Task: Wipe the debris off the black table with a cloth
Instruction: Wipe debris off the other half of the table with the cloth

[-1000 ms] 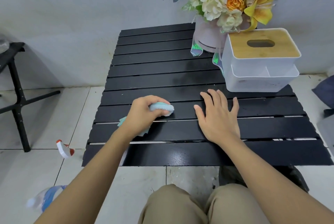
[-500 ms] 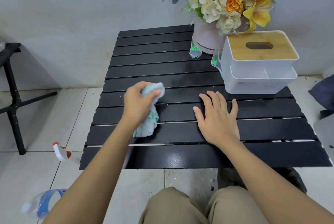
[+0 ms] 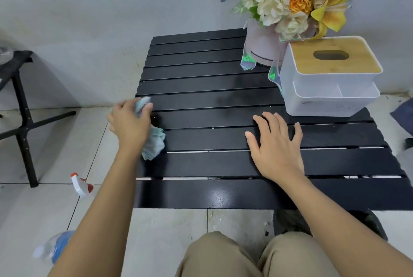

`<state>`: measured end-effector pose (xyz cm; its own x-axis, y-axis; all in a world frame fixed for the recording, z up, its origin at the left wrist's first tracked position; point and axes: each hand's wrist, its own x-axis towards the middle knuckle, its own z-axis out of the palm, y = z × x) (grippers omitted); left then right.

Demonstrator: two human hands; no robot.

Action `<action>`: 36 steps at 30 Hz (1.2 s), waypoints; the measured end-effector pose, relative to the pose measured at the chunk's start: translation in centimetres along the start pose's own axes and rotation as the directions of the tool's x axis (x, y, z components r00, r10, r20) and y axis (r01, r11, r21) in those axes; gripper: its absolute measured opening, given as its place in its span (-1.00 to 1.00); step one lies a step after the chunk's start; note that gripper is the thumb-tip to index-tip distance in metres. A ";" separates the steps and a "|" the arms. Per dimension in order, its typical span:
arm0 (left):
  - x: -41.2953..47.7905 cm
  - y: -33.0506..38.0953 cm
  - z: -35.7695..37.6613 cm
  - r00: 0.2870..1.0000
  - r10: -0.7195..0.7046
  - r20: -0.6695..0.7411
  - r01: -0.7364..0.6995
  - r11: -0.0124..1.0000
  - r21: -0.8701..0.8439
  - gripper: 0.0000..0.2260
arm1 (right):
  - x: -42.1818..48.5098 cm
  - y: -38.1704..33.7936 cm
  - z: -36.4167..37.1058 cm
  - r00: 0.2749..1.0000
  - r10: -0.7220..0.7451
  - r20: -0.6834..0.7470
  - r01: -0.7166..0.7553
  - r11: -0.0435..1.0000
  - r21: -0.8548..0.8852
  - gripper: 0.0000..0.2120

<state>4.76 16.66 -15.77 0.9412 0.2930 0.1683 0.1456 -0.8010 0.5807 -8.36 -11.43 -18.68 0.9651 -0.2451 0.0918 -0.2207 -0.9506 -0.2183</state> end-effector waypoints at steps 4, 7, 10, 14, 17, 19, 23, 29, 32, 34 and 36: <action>-0.6 -0.6 2.8 0.994 0.105 0.009 -0.105 0.983 0.148 -0.73 | 0.0 0.0 0.1 1.000 0.003 -0.016 -0.003 1.000 0.000 -0.53; -4.2 3.1 4.6 0.982 0.187 0.032 -0.190 0.970 0.152 -0.75 | -0.1 -0.1 0.1 1.000 -0.008 -0.013 0.008 1.000 -0.002 -0.55; -9.8 8.0 6.5 0.876 0.443 0.190 -0.440 0.896 -0.061 -0.74 | 0.0 0.2 0.1 0.999 0.002 -0.054 0.004 0.994 0.109 -0.65; -11.8 10.5 4.1 0.798 0.390 0.459 -0.016 0.776 -0.631 -0.79 | -1.4 1.9 -1.2 0.950 0.177 -0.258 0.001 0.824 0.567 -0.75; -9.2 7.5 1.3 0.948 0.121 0.295 0.091 0.783 -0.615 -0.74 | -3.8 4.4 -2.2 0.907 0.265 -0.327 -0.005 0.783 0.622 -0.74; -7.8 5.4 1.2 0.989 -0.003 0.150 0.053 0.942 -0.332 -0.63 | -5.3 6.5 -2.6 0.898 0.297 -0.324 -0.041 0.791 0.611 -0.73; -9.2 5.2 2.9 0.988 -0.155 0.020 0.153 0.984 0.090 -0.59 | -6.5 8.3 -3.9 0.873 0.391 -0.292 -0.106 0.737 0.668 -0.69; -14.4 11.3 7.5 0.997 0.067 0.041 -0.071 0.993 0.097 -0.69 | -3.7 16.2 -6.2 0.707 0.662 -0.250 -0.335 0.625 0.705 -0.75; -18.0 15.2 9.9 0.966 0.234 0.108 -0.245 0.965 0.095 -0.70 | -0.4 20.8 -6.4 0.756 0.654 0.020 -0.535 0.600 0.595 -0.71; -19.7 17.6 11.5 0.928 0.351 0.129 -0.364 0.926 0.102 -0.73 | 1.6 21.8 -6.0 0.803 0.569 0.177 -0.552 0.597 0.582 -0.68; -20.9 19.7 12.9 0.892 0.426 0.150 -0.442 0.892 0.095 -0.74 | 2.6 21.4 -5.2 0.860 0.461 0.221 -0.486 0.604 0.631 -0.66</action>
<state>-8.09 -11.97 -18.19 0.9474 -0.1586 0.2779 -0.2575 -0.8935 0.3679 -11.29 -33.45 -18.05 0.7590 -0.6067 -0.2364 -0.5136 -0.3348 -0.7900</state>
